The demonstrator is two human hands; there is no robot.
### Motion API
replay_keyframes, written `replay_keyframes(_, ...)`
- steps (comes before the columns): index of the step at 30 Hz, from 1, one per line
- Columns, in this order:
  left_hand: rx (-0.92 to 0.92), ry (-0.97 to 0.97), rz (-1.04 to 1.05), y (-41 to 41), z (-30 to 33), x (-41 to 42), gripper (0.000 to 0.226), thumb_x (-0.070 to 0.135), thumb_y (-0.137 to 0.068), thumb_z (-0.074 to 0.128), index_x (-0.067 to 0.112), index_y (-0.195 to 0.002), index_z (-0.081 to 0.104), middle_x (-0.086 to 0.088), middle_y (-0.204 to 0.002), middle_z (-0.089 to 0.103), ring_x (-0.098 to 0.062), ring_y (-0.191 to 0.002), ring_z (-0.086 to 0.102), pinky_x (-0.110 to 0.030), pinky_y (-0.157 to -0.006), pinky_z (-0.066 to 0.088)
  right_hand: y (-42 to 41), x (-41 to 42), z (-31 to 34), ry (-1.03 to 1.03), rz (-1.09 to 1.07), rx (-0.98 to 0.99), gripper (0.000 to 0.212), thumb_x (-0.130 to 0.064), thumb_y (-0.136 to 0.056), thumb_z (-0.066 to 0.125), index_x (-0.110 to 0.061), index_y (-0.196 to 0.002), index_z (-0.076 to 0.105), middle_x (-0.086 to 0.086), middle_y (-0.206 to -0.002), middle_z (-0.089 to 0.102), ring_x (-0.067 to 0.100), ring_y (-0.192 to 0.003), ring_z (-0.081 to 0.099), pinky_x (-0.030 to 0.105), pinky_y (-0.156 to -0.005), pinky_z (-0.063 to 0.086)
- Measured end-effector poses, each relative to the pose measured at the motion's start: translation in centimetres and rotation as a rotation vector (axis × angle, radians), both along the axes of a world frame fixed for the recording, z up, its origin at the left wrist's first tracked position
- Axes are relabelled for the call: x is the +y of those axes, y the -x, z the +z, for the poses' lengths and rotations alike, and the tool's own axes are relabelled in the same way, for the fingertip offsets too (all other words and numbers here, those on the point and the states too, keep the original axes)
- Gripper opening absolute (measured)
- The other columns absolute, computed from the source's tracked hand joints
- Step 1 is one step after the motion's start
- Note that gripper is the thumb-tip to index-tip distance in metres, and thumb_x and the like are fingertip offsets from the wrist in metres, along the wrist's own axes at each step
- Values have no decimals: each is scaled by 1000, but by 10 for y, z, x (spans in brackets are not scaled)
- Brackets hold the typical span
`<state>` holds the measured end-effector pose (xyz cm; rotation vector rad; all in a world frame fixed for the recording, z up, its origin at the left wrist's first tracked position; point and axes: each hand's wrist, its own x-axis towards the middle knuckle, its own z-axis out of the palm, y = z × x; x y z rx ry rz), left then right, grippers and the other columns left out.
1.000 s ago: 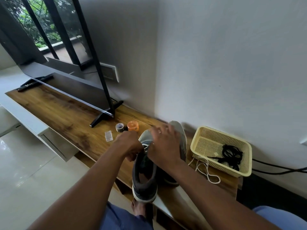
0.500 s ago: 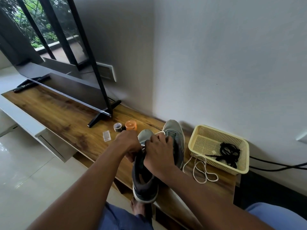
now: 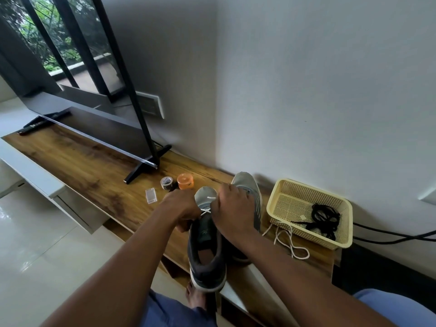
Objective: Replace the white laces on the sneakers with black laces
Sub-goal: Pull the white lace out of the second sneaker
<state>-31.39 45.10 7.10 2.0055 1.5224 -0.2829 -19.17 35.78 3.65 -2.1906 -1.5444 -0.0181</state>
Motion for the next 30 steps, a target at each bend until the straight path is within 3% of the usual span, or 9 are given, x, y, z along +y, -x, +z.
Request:
replay_keyframes(5,-24,-222,-107,-4,-3,3,18,23,-84,77,30,-99,70,1,-100,71,-20,-87,72,-38,-80,64,-25,6,12,-79,-181,77,11,-30,-92,54,-23,-95,61,0,-101,63,27,-99,59,42,-83,47)
replay_keyframes(7,-70,-230,-172,-7,-3,1,24,19,-83,76,41,-92,68,4,-108,70,-19,-96,70,-39,-83,63,-31,6,13,-46,-189,96,11,-27,-89,59,-26,-99,62,1,-108,60,28,-106,57,42,-85,46)
replay_keyframes(10,-61,-222,-237,-11,-7,-1,26,17,-83,77,40,-94,74,3,-113,71,-20,-104,69,-41,-89,62,-34,3,9,29,-105,62,24,-24,-87,61,-28,-110,60,1,-118,55,28,-113,52,40,-88,42)
replay_keyframes(14,-45,-287,-239,-15,-12,-1,18,18,-90,74,29,-105,77,1,-113,74,-19,-102,71,-40,-89,62,-21,1,16,152,75,-28,34,-48,-81,48,-27,-93,70,2,-103,66,30,-110,54,43,-90,43)
replay_keyframes(17,-40,-343,-215,-18,-12,-3,11,24,-92,72,28,-101,77,-1,-106,73,-21,-93,70,-36,-80,61,-11,-1,19,236,139,-85,39,-57,-71,39,-23,-76,59,3,-91,68,32,-108,56,49,-92,40)
replay_keyframes(22,-55,-373,-193,-15,-11,0,4,22,-88,74,24,-89,72,-1,-98,71,-22,-91,68,-31,-72,57,-1,-12,11,292,186,-184,23,-40,-74,63,-24,-71,46,3,-88,66,34,-106,55,52,-95,33)
replay_keyframes(25,-174,-274,21,0,-11,12,10,11,-89,64,17,-81,62,-7,-86,73,-26,-79,74,-35,-68,61,1,-12,12,287,180,-201,21,-34,-73,64,-22,-68,48,0,-81,61,33,-101,55,51,-94,33)
replay_keyframes(28,-192,-175,128,16,-12,20,4,10,-94,65,7,-97,65,-15,-90,76,-31,-73,78,-47,-73,67,-1,-12,14,291,173,-158,30,-33,-75,66,-24,-61,41,-3,-73,50,32,-102,54,50,-94,31)
replay_keyframes(30,-138,-203,54,13,-11,23,14,18,-94,67,14,-106,68,-11,-103,73,-30,-89,75,-45,-81,65,0,-12,14,302,170,-150,32,-31,-77,67,-23,-60,41,-1,-75,54,32,-104,54,52,-98,31)
